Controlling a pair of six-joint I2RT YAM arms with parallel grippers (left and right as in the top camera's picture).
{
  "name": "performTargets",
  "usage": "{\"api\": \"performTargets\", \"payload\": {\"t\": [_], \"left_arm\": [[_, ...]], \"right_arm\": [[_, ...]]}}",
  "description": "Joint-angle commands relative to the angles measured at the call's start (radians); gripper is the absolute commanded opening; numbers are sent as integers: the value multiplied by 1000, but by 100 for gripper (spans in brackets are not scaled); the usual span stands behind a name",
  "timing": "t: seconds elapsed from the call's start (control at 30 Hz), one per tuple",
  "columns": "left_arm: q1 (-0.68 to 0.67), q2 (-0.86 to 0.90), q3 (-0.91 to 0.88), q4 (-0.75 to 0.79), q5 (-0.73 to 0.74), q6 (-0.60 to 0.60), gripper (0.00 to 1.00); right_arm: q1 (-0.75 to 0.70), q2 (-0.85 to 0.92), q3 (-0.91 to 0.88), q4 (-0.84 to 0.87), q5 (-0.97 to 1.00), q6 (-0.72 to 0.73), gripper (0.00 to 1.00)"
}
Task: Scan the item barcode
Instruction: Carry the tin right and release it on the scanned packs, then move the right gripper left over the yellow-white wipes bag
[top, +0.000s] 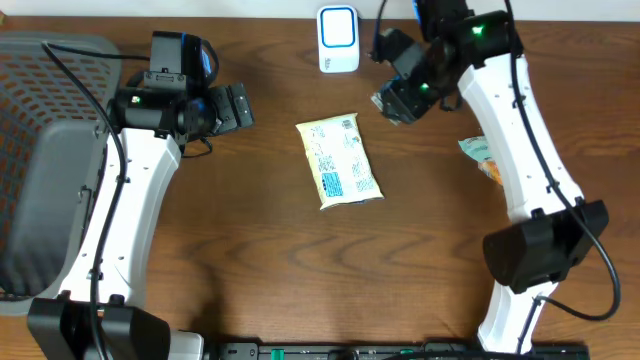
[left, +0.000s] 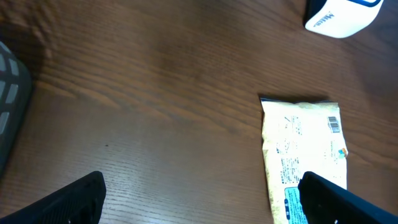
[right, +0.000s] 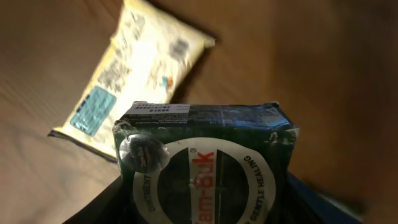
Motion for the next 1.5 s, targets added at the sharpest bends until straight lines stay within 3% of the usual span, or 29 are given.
{"api": "performTargets", "payload": {"t": [0.0,0.27,0.87,0.93,1.0,1.1,1.37,1.47], "left_arm": [[1,6,7,-2,9,3,98],[1,6,7,-2,9,3,98],[1,6,7,-2,9,3,98],[1,6,7,-2,9,3,98],[1,6,7,-2,9,3,98],[1,6,7,-2,9,2,98],[1,6,7,-2,9,3,98],[1,6,7,-2,9,3,98]], "right_arm": [[-42,51,-55,-6,-22,84,47],[-166,93,-228,109,196,359,49],[-549,93,-444,310,210,567,54],[-573,93,-458,324,210,580,60],[-592,93,-463,330,208,630,76],[-599,92,-460,331,175,662,91],[-585,23,-399,293,67,664,94],[-561,-41,-370,280,66,664,99]]}}
